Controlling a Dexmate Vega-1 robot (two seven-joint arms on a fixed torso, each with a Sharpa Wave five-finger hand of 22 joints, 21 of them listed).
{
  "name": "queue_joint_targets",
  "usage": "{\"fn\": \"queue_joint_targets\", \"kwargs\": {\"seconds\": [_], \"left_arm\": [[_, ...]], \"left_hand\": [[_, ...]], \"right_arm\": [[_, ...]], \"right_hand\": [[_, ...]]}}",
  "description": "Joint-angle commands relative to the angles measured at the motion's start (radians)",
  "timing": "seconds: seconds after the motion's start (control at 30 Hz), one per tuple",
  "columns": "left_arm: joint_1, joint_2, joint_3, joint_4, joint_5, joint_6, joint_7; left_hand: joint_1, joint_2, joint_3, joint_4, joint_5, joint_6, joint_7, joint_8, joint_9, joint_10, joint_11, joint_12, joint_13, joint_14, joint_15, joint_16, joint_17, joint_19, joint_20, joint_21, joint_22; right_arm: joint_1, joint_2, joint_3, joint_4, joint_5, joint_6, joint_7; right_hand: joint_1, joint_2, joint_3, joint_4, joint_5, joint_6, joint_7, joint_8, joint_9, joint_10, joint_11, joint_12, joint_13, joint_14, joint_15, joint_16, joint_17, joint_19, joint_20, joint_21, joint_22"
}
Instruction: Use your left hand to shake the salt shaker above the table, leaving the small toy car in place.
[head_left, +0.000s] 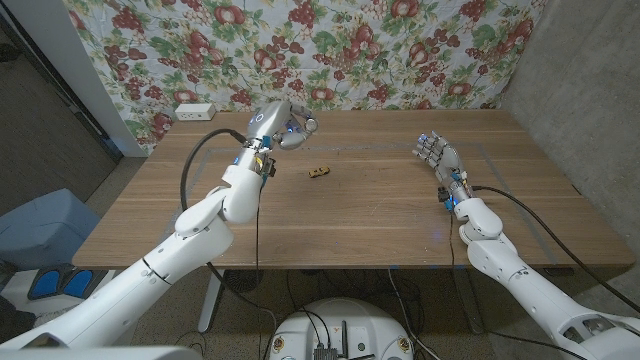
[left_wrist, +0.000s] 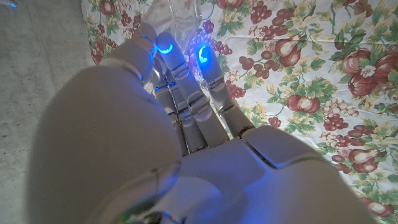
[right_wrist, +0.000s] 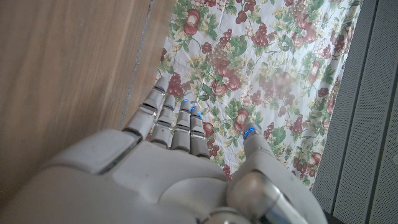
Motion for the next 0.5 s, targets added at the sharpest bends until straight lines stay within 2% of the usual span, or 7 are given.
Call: {"fn": "queue_joint_targets", "kwargs": {"seconds": [0.03,0.5], "left_arm": [[-0.048,0.026,0.030,-0.023,0.000,0.095,-0.115],[-0.053,0.036,0.033,-0.008,-0.025,0.076,-0.083]], "left_hand": [[0.153,0.157,0.021,0.016,0.010,0.067,0.057,0.004,0.023,0.094,-0.006,0.006,0.058,0.008,-0.004,0.002,0.003,-0.003,-0.123,0.007,0.003],[0.152,0.156,0.023,0.017,0.010,0.068,0.055,0.004,0.023,0.097,-0.010,0.006,0.059,0.009,-0.004,0.002,0.005,-0.004,-0.123,0.009,0.003]], "right_arm": [[0.026,0.009,-0.006,0.028,0.001,-0.006,0.010],[0.039,0.015,-0.011,0.042,-0.001,-0.010,0.011]], "right_hand": [[-0.001,0.001,0.001,-0.003,0.000,0.000,-0.002,0.001,0.003,-0.001,0.001,0.004,0.004,-0.002,0.002,-0.002,0.002,0.004,-0.002,-0.003,0.006],[-0.001,0.001,0.001,-0.003,0.000,0.000,-0.001,0.001,0.003,-0.002,0.001,0.004,0.004,-0.001,0.002,-0.002,0.002,0.003,-0.003,-0.003,0.006]]}}
